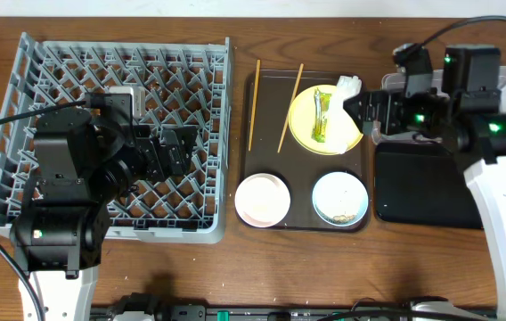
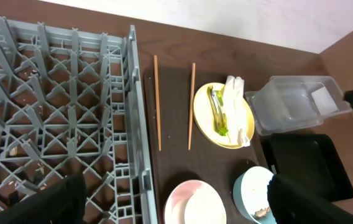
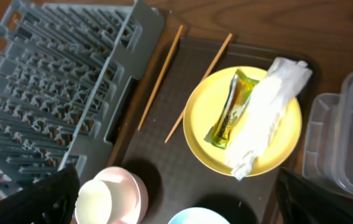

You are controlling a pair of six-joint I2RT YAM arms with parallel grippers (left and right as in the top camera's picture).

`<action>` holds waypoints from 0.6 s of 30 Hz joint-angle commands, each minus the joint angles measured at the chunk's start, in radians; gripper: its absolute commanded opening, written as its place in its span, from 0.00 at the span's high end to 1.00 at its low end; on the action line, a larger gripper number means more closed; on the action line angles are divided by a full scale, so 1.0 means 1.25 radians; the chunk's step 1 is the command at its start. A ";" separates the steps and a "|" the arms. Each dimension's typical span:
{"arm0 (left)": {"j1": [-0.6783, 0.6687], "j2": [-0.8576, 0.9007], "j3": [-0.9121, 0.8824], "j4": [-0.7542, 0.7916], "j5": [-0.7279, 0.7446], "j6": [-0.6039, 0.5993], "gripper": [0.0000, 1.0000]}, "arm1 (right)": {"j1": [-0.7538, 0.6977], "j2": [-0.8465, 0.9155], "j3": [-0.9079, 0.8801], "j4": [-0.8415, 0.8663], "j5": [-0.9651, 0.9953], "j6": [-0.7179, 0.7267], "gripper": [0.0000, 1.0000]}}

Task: Sort waste into correct bins and load items into the dishwasher
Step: 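Reach the right gripper to the green wrapper on the yellow plate and grasp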

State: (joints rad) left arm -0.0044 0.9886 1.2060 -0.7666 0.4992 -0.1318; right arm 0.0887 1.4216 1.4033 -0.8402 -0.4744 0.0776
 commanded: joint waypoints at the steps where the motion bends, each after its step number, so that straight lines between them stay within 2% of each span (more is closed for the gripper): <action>1: 0.003 -0.002 0.014 -0.003 0.013 -0.004 0.06 | 0.045 0.056 0.010 -0.008 0.050 -0.011 0.10; 4: 0.003 -0.002 0.014 -0.003 0.013 -0.004 0.06 | 0.092 0.123 0.009 -0.020 0.137 -0.003 0.16; 8: 0.003 -0.002 0.014 -0.003 0.013 -0.004 0.06 | 0.164 0.237 0.009 0.020 0.283 0.091 0.36; 12: 0.003 -0.002 0.014 -0.003 0.013 -0.004 0.06 | 0.205 0.337 0.009 0.105 0.448 0.201 0.30; 15: 0.003 -0.002 0.014 -0.003 0.013 -0.004 0.06 | 0.218 0.406 0.009 0.183 0.460 0.225 0.32; 18: 0.003 -0.002 0.014 -0.003 0.013 -0.004 0.06 | 0.225 0.465 0.009 0.230 0.451 0.255 0.39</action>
State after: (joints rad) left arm -0.0044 0.9886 1.2060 -0.7677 0.4992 -0.1318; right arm 0.3561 1.9465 1.4055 -0.5804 0.0212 0.3099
